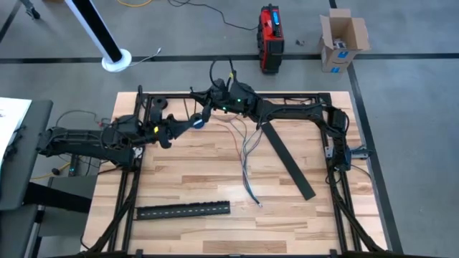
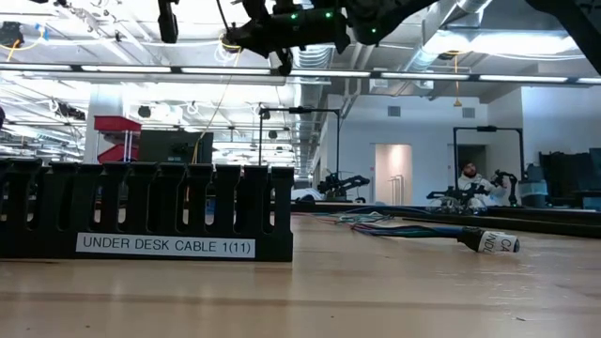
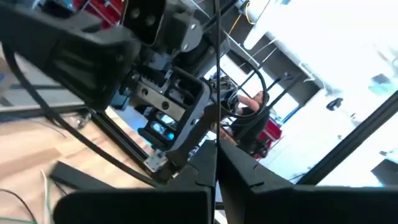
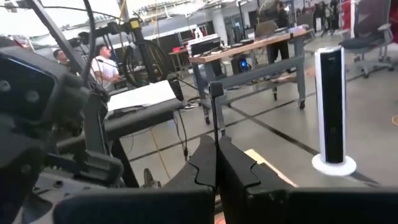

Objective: Ziptie cables
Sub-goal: Wrap the cable wires with the black zip tie

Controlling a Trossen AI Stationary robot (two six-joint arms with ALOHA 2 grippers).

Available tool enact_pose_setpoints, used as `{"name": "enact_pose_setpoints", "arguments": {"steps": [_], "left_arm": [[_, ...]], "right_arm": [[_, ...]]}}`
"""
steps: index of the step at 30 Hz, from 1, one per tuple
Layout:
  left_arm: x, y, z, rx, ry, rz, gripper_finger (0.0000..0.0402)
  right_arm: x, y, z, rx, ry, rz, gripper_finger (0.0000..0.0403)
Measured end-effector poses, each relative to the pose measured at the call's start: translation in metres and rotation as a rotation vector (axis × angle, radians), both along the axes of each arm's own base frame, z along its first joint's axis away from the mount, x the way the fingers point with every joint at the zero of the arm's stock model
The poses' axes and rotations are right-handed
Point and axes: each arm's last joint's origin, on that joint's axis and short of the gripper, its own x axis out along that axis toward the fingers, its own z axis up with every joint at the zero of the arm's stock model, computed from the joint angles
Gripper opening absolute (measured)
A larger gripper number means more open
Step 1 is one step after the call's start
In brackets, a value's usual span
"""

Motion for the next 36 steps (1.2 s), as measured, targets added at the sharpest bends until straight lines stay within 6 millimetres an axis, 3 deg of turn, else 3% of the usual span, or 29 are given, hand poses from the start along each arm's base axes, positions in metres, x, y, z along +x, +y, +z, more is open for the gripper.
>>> {"name": "enact_pose_setpoints", "arguments": {"steps": [11,16,23,36], "left_arm": [[-0.001,-0.003,-0.001,-0.111,-0.013,-0.106,0.0],[-0.001,-0.003,-0.007,-0.152,0.054,-0.127,0.0],[-0.004,-0.004,-0.001,-0.139,-0.001,-0.136,0.0],[-0.018,-0.004,0.002,-0.13,-0.009,-0.117,0.0]], "right_arm": [[0.001,0.002,0.001,-0.128,0.034,-0.005,0.0],[0.003,0.008,0.012,-0.18,0.015,-0.001,0.0],[0.006,0.018,0.024,-0.228,-0.002,0.006,0.0],[0.009,0.036,0.025,-0.244,-0.009,0.043,0.0]]}}
